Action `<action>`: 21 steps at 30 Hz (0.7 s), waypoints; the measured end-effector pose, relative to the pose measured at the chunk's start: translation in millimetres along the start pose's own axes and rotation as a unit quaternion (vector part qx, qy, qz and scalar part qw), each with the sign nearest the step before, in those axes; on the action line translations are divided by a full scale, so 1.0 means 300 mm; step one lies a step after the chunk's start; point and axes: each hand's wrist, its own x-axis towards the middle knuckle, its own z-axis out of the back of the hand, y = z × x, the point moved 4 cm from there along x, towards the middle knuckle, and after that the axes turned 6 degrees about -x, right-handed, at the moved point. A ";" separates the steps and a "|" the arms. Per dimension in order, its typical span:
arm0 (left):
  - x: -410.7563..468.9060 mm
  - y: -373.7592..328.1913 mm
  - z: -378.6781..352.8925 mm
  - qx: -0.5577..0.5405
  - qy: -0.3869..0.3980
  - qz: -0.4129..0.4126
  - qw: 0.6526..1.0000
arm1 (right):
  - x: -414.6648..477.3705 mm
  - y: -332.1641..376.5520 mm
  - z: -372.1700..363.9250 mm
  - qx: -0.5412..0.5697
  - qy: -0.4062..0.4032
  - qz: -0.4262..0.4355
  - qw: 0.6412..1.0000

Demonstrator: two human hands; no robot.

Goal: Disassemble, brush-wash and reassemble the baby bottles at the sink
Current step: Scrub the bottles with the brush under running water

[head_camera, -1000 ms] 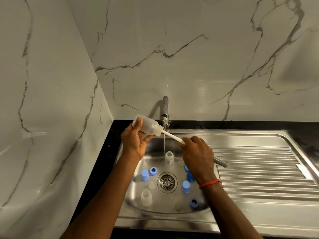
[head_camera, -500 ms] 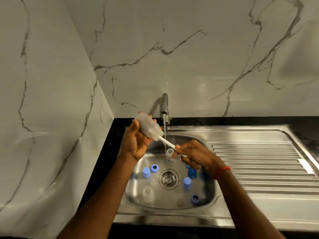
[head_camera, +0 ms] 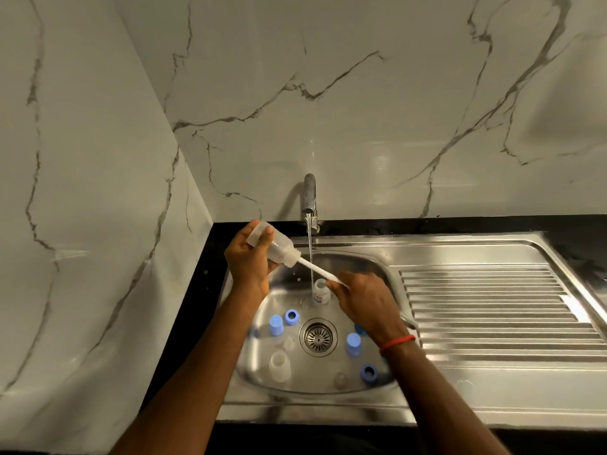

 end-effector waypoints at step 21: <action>-0.033 -0.003 -0.018 -0.214 0.208 0.094 0.950 | -0.030 0.043 0.022 0.542 0.244 -0.096 0.799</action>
